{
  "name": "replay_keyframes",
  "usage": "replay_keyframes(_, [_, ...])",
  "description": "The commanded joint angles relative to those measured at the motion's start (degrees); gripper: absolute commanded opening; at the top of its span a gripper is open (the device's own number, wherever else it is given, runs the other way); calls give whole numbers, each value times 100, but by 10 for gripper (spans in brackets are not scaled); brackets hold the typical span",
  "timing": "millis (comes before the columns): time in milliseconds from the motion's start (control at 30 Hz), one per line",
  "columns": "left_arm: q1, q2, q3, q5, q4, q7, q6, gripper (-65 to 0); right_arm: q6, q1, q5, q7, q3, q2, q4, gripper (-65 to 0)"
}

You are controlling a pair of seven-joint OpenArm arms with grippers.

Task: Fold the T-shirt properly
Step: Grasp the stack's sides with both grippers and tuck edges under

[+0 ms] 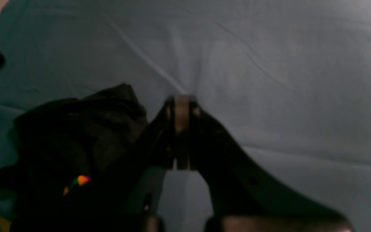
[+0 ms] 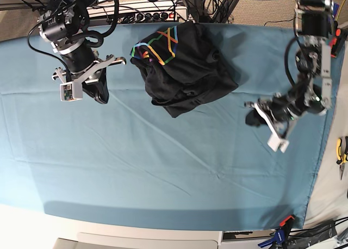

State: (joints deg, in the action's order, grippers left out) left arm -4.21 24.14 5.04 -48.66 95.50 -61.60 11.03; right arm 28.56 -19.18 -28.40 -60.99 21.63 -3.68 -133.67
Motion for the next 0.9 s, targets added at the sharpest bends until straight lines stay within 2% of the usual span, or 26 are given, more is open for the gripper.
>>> replay_keyframes(0, [-24,-24,39,-240,127,59,133,-599,33,31,-50,229,7,17,-44,-650])
replay_keyframes(167, [267,-551,39,-754,271,-52,487,-599,210,160,-103,245,7,20,588,-650])
replay_keyframes(233, [328,-778,39,-887,411,-52,597,-599,251,245,-308,120,7,20,966,-650])
replay_keyframes(333, [339,-1060,39,-1099,682,-59,820,-599,501,382,-695,-122,7,20,1515,-650])
replay_keyframes(500, [382,-1390,35,-1792,1235,-337,1285,-599,861,540,-1325,-422,7,24,2107,-650])
replay_keyframes(633, [772,-1460,-85,-2511,1659,-625,1681,-601,1144,691,-1523,-470,7,57,2124,-650])
replay_keyframes(867, [1751,-1419,-671,-2476,2061,-654,1746,-601,1144,938,-1641,-527,-116,68,2124,-650])
